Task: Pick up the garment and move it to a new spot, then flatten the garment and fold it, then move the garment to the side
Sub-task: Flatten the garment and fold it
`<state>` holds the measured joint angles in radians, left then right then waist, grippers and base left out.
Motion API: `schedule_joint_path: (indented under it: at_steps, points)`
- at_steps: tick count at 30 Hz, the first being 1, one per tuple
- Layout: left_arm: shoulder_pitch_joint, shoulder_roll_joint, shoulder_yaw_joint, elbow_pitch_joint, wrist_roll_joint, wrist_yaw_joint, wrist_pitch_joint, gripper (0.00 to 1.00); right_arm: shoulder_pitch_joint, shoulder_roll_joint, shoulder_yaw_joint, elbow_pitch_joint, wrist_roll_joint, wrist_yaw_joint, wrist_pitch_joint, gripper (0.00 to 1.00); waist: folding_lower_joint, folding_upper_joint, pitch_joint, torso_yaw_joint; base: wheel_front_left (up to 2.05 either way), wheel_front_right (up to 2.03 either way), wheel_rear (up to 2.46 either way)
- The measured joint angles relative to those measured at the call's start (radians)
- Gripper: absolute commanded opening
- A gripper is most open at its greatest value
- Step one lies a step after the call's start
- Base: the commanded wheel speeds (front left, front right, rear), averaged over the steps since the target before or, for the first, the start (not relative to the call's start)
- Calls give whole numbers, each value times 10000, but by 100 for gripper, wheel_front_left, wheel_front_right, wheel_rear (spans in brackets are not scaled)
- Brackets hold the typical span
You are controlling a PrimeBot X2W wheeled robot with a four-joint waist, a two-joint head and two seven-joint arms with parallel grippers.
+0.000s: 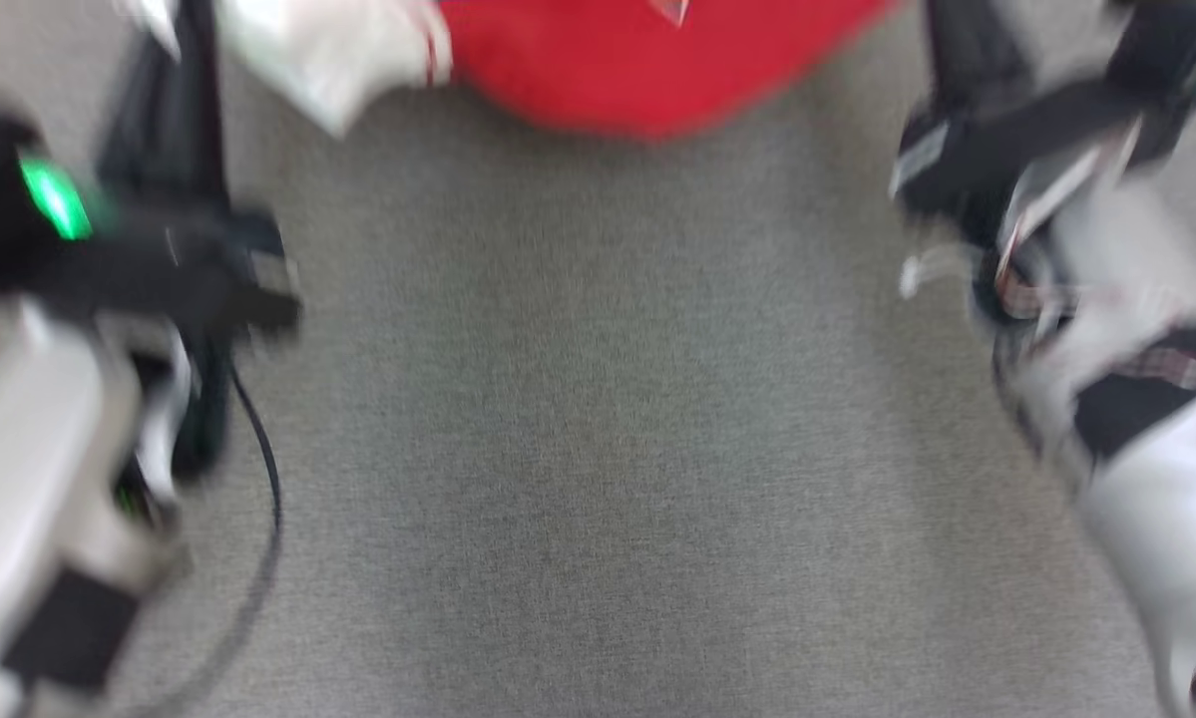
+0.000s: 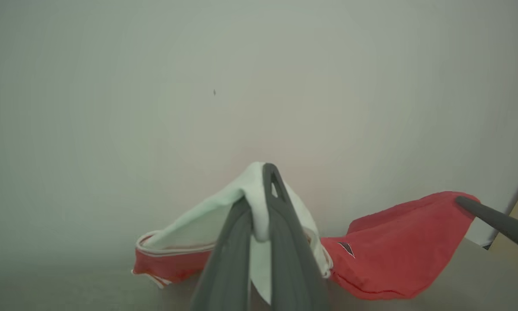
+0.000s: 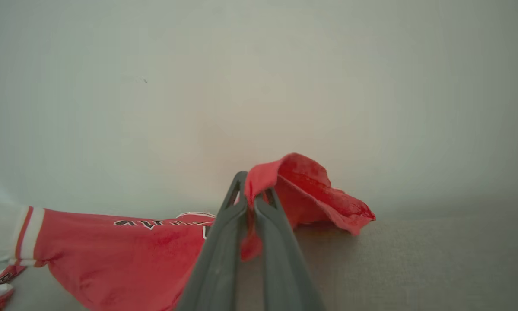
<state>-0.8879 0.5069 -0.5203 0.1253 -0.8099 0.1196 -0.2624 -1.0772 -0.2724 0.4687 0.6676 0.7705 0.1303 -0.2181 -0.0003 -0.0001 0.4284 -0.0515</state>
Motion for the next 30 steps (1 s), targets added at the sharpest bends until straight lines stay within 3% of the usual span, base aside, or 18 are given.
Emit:
schedule_joint_path:
  at_steps: [4,7,17,30]
  points:
    - [2202,-293,558,-1055,65,326,2,0,1673,-234,50,-777,-50,0,-21,0,0,-1,-593,-9,0,0,0]
    - [3710,-562,811,-1503,278,320,0,0,2997,-387,-226,-1227,12,0,-15,0,-1,-1,-1022,31,0,0,0]
    - [7509,-1572,966,-1369,506,-153,0,0,7422,-541,-1607,-2426,2,0,562,0,0,-1,-2326,365,0,0,0]
    - [10487,-2798,1781,-1112,704,-594,0,0,10995,447,-3486,-4029,-1099,0,1732,0,1,-1,-3280,499,0,0,0]
